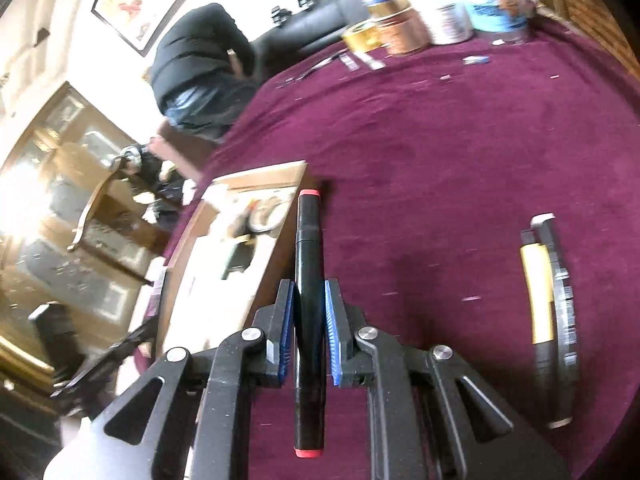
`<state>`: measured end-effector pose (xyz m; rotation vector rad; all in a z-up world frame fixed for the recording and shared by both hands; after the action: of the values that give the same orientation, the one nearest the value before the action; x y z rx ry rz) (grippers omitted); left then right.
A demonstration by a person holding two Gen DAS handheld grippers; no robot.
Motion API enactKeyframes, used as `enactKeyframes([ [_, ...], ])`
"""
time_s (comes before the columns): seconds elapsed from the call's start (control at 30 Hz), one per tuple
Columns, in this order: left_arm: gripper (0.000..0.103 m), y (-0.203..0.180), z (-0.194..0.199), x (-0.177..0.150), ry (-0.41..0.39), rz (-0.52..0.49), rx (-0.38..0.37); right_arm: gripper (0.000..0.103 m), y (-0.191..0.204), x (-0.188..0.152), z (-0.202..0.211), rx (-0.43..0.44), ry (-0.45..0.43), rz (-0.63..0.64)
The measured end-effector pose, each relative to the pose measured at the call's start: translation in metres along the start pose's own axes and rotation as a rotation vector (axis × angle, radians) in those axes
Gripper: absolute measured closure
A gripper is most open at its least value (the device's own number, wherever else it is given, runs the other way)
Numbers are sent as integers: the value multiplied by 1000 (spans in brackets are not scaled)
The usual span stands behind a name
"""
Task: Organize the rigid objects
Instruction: 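Lower the black markers into the box and open both tools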
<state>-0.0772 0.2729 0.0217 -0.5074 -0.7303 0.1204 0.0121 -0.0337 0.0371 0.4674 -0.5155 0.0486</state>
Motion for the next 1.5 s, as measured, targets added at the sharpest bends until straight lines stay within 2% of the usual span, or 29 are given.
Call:
enactKeyframes([
  [0.1, 91, 11, -8, 1, 19, 12, 25, 90, 26, -4, -10, 84, 47, 3],
  [0.27, 91, 21, -23, 8, 59, 20, 33, 90, 73, -15, -29, 163, 112, 46],
  [0.47, 91, 25, -39, 14, 85, 16, 56, 90, 123, -35, -57, 202, 179, 104],
  [0.6, 91, 31, -43, 13, 99, 37, 60, 90, 142, -48, -78, 202, 226, 132],
  [0.7, 85, 30, -34, 12, 82, 43, 36, 90, 150, -57, -89, 186, 243, 157],
  [0.77, 68, 29, -23, 11, 55, 49, 29, 90, 153, -60, -94, 165, 245, 181],
  [0.83, 58, 28, -10, 12, 20, 60, 21, 90, 157, -64, -100, 137, 243, 206],
  [0.97, 44, 31, 12, 14, -35, 79, 28, 90, 158, -70, -105, 59, 219, 268],
  [1.07, 43, 34, 20, 14, -57, 84, 41, 90, 160, -72, -110, 15, 207, 296],
  [1.2, 42, 37, 22, 15, -63, 93, 49, 89, 163, -72, -105, -72, 128, 367],
  [1.27, 39, 37, 21, 14, -61, 98, 51, 89, 164, -71, -101, -72, 104, 383],
  [1.5, 39, 35, 20, 12, -56, 102, 63, 82, 152, -59, -85, -56, 50, 351],
])
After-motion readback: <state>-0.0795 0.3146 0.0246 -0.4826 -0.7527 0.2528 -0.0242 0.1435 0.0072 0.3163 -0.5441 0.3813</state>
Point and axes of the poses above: each gripper's, at about its wrist camera, not at the fingertips, and z roughly against the way its jaws point, y to its left, x to its top, the point moved 4 cm from there along -z, roughly the way its jaws point, and after that the axes turned 13 degrees about -x, right-handed, at the moved point
